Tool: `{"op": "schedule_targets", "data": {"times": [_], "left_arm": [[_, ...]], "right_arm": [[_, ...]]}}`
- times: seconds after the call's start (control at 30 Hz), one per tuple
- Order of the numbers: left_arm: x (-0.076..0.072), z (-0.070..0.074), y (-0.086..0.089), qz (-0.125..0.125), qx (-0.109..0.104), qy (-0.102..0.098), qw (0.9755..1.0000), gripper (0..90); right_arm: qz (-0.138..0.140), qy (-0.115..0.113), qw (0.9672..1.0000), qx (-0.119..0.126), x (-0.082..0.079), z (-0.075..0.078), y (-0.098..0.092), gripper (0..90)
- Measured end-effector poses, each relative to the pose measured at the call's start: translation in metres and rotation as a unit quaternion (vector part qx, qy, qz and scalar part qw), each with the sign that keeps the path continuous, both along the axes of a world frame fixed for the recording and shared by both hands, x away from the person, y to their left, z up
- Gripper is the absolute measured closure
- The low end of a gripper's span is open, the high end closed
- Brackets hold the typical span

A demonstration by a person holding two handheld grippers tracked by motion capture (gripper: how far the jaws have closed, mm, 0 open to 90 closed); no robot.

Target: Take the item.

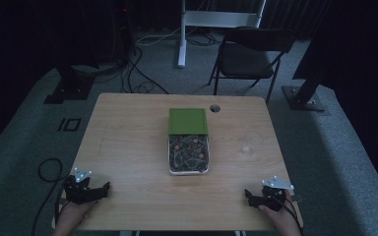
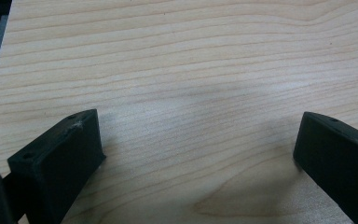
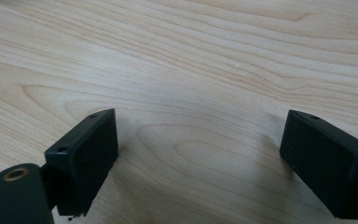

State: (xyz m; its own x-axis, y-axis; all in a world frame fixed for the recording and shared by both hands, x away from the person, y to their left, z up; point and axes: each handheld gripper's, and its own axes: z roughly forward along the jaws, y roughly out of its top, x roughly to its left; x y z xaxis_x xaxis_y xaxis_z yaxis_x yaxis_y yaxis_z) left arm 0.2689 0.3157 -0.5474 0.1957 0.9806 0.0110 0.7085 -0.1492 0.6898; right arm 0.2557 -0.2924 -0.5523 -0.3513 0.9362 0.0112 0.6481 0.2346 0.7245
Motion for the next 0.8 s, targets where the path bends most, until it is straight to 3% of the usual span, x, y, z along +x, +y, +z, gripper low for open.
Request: {"op": "schedule_targets", "data": {"times": [0.53,0.8], "left_arm": [[0.000,0.000,0.001,-0.004,0.000,0.001,1.0000,1.6],[0.000,0.000,0.001,-0.004,0.001,0.000,1.0000,1.6]], "right_arm": [[0.006,-0.001,1.0000,0.000,-0.001,0.001,-0.001,11.5],[-0.001,-0.017,0.9998,0.008,0.002,0.013,-0.001,11.5]]}}
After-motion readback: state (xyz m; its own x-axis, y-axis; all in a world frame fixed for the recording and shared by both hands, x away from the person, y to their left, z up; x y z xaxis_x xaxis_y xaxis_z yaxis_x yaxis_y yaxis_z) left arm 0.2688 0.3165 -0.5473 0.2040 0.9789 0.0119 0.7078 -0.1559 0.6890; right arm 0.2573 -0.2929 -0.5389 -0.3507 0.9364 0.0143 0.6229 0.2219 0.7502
